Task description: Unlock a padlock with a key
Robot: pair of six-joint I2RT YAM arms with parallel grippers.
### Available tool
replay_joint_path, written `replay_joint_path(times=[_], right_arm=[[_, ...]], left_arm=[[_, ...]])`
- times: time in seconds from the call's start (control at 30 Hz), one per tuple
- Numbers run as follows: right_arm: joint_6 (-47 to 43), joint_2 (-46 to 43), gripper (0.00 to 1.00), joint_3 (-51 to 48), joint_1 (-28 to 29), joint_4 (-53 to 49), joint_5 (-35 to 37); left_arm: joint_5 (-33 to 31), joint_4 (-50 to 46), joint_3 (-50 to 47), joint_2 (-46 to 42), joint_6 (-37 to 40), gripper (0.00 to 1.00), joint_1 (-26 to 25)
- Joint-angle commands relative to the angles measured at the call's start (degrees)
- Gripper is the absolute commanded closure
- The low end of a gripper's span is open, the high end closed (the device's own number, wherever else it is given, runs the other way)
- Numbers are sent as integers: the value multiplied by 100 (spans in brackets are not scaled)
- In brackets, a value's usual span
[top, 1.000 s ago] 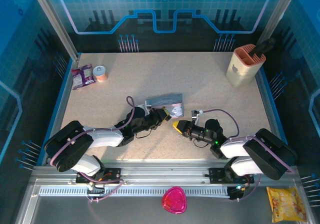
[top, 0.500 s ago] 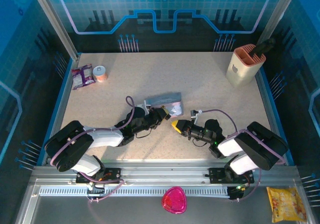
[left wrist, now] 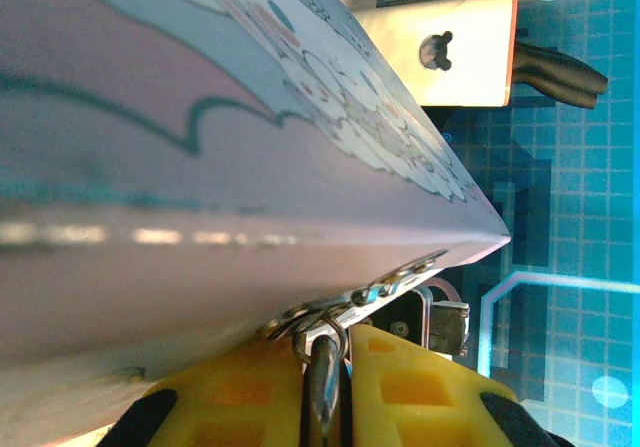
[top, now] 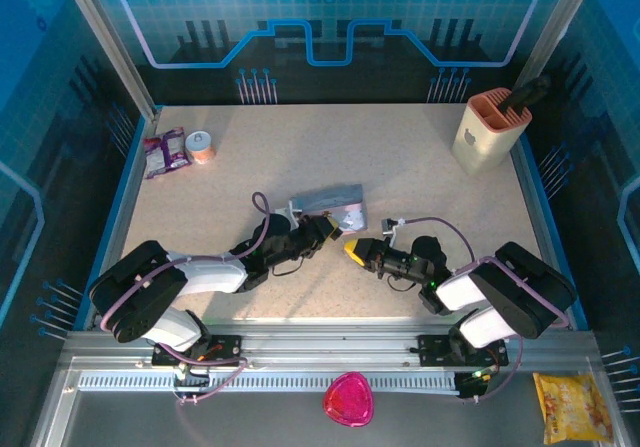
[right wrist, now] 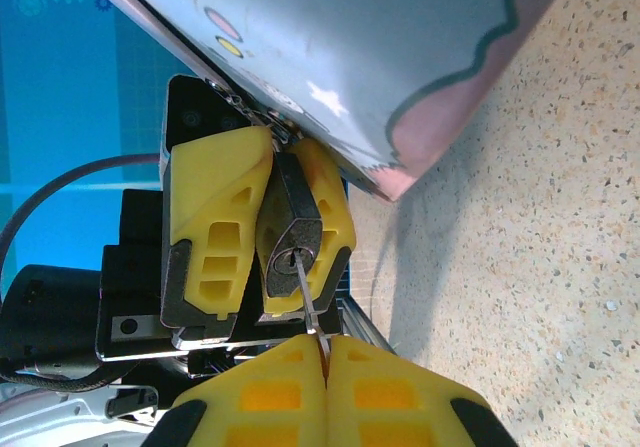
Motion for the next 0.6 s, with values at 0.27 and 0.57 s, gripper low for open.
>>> replay_joint_path(times=[0.27, 0.57], right_arm=[[-762, -811, 100, 577, -80, -989, 54], [-984, -1107, 100, 599, -258, -1558, -28]], left_arm=[[528, 509, 113, -3, 141, 100, -332], [546, 540, 182, -126, 99, 100, -452]])
